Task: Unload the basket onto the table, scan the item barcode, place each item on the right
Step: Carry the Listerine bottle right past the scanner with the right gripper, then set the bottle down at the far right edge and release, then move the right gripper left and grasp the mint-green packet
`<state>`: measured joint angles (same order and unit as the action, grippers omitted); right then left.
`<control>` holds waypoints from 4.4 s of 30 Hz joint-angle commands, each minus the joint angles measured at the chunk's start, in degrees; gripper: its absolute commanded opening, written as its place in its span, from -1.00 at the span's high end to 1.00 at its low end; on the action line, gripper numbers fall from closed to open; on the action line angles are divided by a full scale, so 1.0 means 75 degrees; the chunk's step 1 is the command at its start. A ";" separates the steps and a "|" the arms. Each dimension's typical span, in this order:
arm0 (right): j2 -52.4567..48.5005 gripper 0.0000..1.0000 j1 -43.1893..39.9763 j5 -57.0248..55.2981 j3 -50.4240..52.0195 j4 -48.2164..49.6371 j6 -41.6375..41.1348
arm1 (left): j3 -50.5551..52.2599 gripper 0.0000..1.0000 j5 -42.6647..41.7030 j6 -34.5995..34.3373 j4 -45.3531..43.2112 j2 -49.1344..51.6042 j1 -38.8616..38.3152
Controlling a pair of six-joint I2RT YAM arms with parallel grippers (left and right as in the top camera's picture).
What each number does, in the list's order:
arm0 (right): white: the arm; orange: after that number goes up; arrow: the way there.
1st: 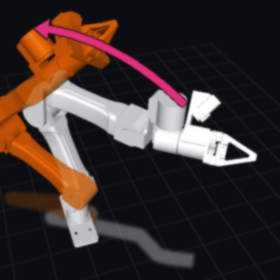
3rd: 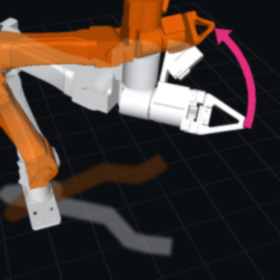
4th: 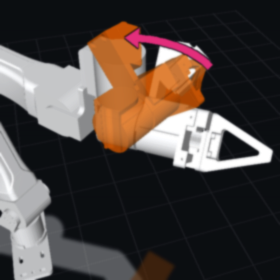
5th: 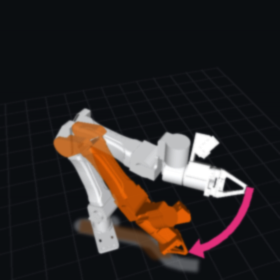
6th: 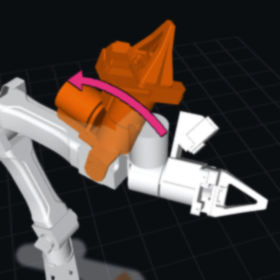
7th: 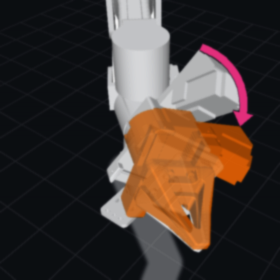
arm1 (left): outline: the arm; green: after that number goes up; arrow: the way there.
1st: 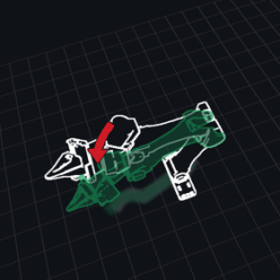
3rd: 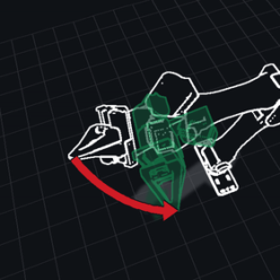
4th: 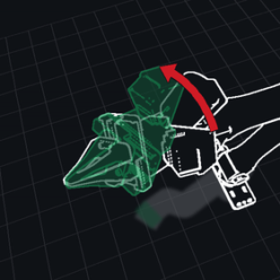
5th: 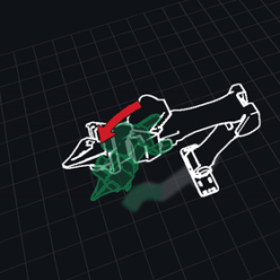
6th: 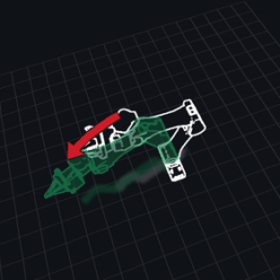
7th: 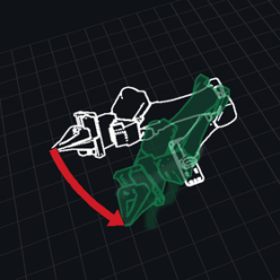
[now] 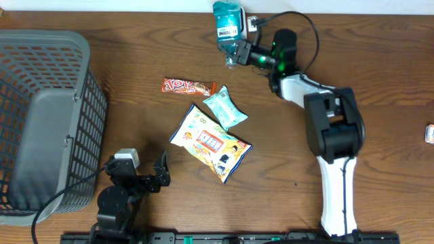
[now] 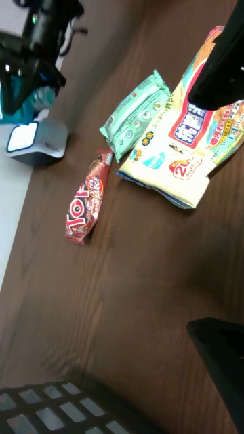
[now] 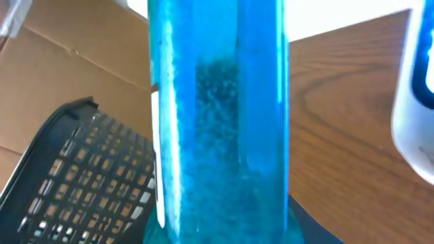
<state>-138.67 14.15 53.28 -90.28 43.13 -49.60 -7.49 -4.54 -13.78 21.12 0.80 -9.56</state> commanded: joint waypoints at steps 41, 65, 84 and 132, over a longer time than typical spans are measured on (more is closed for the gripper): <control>0.1352 0.97 -0.1046 0.2025 -0.1935 -0.3879 0.1944 | 0.0114 -0.96 0.0044 -0.0093 0.0154 -0.0017 -0.0029; 0.2716 0.98 -0.5794 -0.9238 -0.0122 -1.0325 0.6353 | 0.0114 -0.96 0.0044 -0.0093 0.0154 -0.0017 -0.0029; 0.3448 -0.99 -0.7239 -0.8367 0.0877 -0.8903 0.6508 | 0.0114 -0.96 0.0044 -0.0093 0.0154 -0.0017 -0.0029; 0.2500 -0.99 0.1326 -0.5388 0.1655 -0.9681 0.1944 | 0.0114 -0.96 0.0044 -0.0093 0.0154 -0.0017 -0.0029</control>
<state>-116.97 23.97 8.51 -78.06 -30.20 -29.12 -7.49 -4.54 -13.78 21.12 0.80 -9.56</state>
